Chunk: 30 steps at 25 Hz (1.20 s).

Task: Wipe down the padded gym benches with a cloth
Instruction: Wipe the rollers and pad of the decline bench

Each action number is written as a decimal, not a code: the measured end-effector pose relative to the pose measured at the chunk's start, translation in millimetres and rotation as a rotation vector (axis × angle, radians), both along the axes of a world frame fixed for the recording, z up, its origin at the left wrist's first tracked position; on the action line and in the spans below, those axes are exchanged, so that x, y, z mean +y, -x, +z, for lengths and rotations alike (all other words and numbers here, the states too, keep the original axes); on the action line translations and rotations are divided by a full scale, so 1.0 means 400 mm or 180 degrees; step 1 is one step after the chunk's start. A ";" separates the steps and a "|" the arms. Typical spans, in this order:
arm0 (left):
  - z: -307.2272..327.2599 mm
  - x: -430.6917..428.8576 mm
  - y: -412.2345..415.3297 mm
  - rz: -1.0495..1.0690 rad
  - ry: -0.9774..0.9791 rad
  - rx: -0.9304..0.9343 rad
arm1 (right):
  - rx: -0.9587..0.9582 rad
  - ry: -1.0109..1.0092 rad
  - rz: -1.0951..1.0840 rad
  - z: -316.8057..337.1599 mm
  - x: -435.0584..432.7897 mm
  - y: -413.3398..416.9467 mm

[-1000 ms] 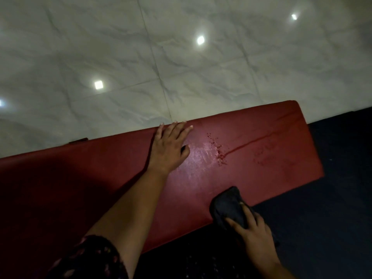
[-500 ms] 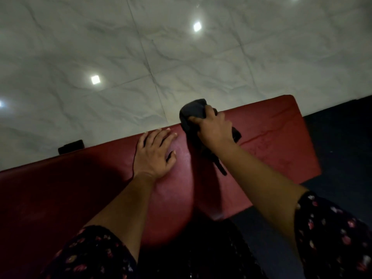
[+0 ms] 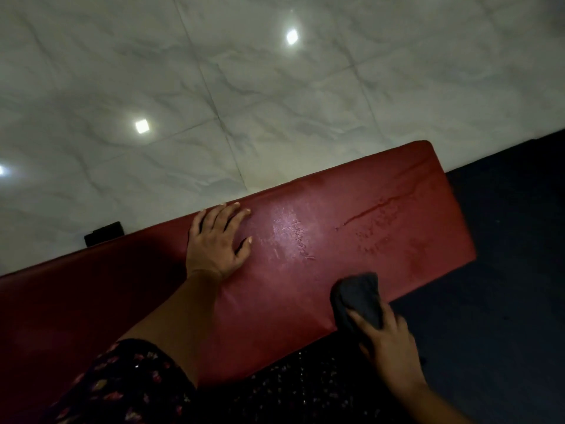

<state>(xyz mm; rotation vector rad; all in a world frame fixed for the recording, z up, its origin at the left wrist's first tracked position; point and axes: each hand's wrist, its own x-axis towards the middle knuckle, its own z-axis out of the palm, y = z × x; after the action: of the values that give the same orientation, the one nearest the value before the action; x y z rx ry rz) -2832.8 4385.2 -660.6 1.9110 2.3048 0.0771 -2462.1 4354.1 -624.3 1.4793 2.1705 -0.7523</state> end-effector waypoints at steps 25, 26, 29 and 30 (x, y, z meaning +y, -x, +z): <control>0.038 0.045 -0.048 0.0281 0.0259 -0.0020 | 0.0277 -0.0060 -0.0682 -0.070 0.468 0.256; 0.046 0.073 -0.076 0.0272 0.0349 -0.0056 | 0.0296 -0.0048 -0.0750 -0.068 0.407 0.210; 0.046 0.173 -0.173 -0.0530 0.0407 -0.0267 | 0.0125 0.0064 -0.0839 -0.057 0.232 0.054; 0.036 0.210 -0.197 -0.0868 0.0431 -0.0288 | -0.0038 0.0100 -0.0878 -0.051 0.187 0.005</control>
<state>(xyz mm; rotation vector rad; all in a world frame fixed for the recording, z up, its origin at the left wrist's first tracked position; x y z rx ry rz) -2753.9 4469.4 -646.1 2.0832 1.9209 -0.0220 -2464.3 4428.7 -644.6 1.7840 1.9586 -0.8601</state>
